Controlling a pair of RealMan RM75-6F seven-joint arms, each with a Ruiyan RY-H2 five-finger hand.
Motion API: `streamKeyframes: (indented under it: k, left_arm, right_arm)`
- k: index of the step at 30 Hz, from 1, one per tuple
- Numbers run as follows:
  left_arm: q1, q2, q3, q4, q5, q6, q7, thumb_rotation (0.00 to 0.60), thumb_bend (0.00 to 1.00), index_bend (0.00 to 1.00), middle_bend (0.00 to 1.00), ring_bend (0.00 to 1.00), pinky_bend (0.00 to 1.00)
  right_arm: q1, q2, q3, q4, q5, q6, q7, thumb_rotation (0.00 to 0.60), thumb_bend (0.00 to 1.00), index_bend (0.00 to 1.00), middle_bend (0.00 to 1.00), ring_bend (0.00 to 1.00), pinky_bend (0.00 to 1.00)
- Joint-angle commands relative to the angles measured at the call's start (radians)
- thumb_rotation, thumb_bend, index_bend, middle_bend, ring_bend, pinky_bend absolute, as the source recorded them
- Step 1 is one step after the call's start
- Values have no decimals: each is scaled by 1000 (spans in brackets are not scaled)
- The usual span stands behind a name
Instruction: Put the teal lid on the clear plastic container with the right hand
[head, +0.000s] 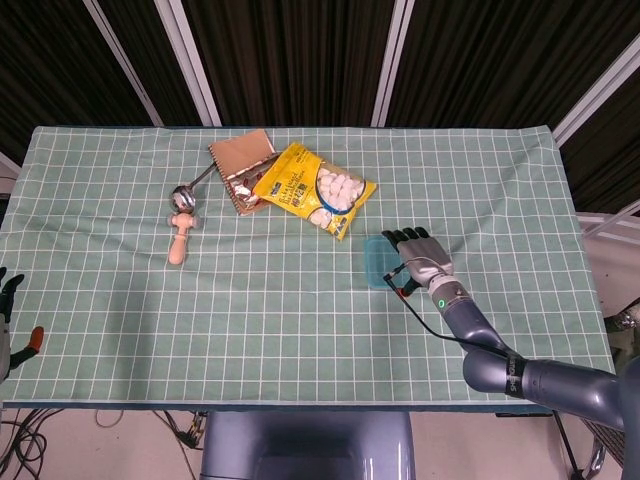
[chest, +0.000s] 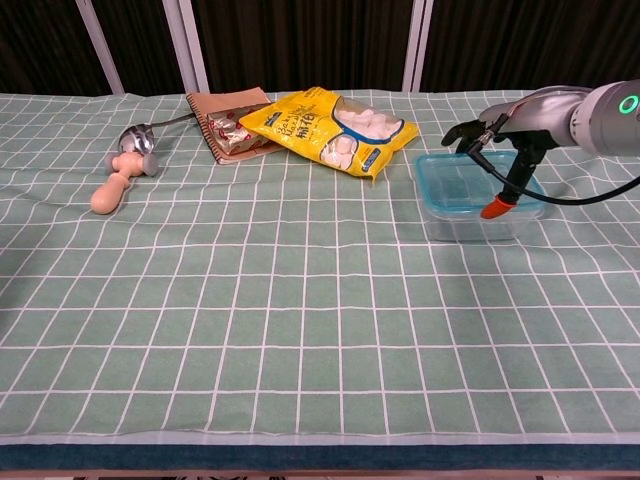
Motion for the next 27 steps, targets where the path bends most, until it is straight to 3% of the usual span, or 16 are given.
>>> streamKeyframes:
  k: [1,27]
  left_arm:
    - [0,0,0,0,0,0,0,600,345,127,0,0,0]
    - [-2,1,-1,-2,-9,-2,6,600,345,127,0,0,0]
  right_arm:
    - [1,-3,-1,2,-1,1,0,600,334,13,372,63,0]
    - [6,-13,-2,29,2,-15,18,600,337,14,373,63,0]
